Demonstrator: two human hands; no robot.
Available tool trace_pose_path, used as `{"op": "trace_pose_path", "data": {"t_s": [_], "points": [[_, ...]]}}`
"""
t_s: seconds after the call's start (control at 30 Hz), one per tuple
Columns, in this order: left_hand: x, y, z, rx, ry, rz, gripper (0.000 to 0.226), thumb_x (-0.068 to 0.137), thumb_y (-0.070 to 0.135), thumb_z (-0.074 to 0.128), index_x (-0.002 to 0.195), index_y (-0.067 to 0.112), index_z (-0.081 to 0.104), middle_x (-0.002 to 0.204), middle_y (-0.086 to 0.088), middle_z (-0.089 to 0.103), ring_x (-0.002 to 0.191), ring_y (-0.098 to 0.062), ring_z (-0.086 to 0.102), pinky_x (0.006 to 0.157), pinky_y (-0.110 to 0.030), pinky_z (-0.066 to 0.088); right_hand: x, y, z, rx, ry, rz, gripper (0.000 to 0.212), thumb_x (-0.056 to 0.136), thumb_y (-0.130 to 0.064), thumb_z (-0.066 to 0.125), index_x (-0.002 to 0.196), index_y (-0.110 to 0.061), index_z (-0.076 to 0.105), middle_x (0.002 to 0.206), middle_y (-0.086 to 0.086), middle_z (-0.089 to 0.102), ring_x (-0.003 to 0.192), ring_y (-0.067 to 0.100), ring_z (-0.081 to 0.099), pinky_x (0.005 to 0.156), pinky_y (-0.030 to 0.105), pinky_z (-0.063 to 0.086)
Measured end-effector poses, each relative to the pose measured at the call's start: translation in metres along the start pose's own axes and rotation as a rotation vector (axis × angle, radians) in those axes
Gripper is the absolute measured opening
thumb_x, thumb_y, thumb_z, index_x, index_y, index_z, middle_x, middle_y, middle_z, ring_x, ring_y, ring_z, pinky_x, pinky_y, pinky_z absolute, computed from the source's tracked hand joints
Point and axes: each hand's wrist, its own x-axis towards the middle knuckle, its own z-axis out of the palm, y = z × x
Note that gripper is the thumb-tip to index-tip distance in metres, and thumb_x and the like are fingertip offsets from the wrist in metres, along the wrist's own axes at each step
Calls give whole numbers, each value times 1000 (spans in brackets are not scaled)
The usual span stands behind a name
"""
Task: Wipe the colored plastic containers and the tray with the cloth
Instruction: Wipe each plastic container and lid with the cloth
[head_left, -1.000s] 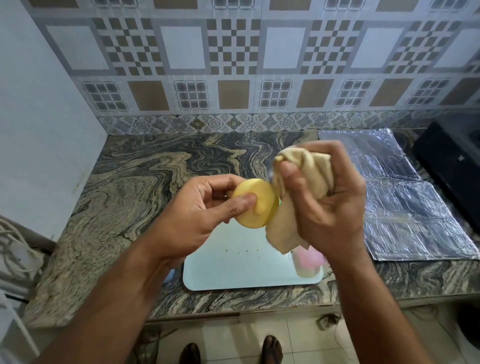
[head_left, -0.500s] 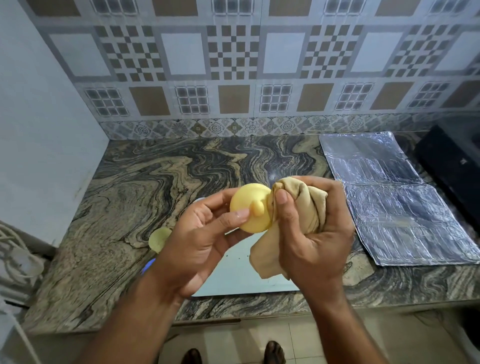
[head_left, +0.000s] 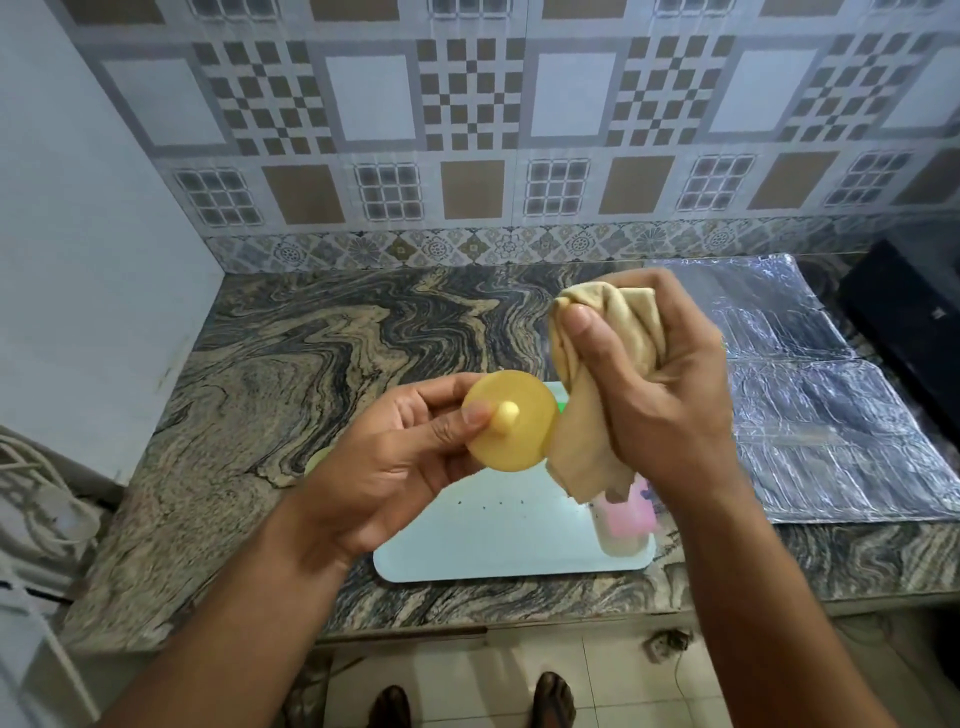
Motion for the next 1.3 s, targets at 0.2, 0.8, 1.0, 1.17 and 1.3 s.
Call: {"op": "trace_pose_path", "data": {"t_s": [0.2,0.8,1.0,1.17,1.3], "points": [[1,-9,-4,-243,68,-72,64,53,35,104,108,11,83,99,-5,79,82,-10,75,71,-21,62,-18,-1,-2,66,-132,83,15,96,-30,72,103,-18,66,87,-12,71,75,6,65,68,21,54],[3,-19,28,-128,302,157,13,81,20,72,94,19,76,101,-7,78,89,-13,75,78,-25,61,-33,6,26,-112,252,31,20,95,-19,83,101,-12,65,88,-3,78,78,16,76,73,37,62],[6,-32,38,4,450,336,14,82,20,77,94,15,75,96,-7,78,85,-15,74,76,-27,61,-40,8,41,-102,359,26,18,94,-18,82,99,-18,64,85,-3,77,73,13,74,68,29,60],[7,-40,47,7,559,395,18,82,21,75,96,9,72,96,-8,78,86,-15,74,75,-25,61,-47,9,48,-42,387,70,17,95,-12,82,100,-15,65,86,-1,78,75,15,77,68,34,63],[9,-31,45,-188,589,318,16,84,23,74,97,14,73,107,-13,79,96,-20,76,78,-28,64,-61,14,52,-129,315,61,19,93,-20,82,99,-20,64,85,-7,77,70,12,74,62,35,61]]}}
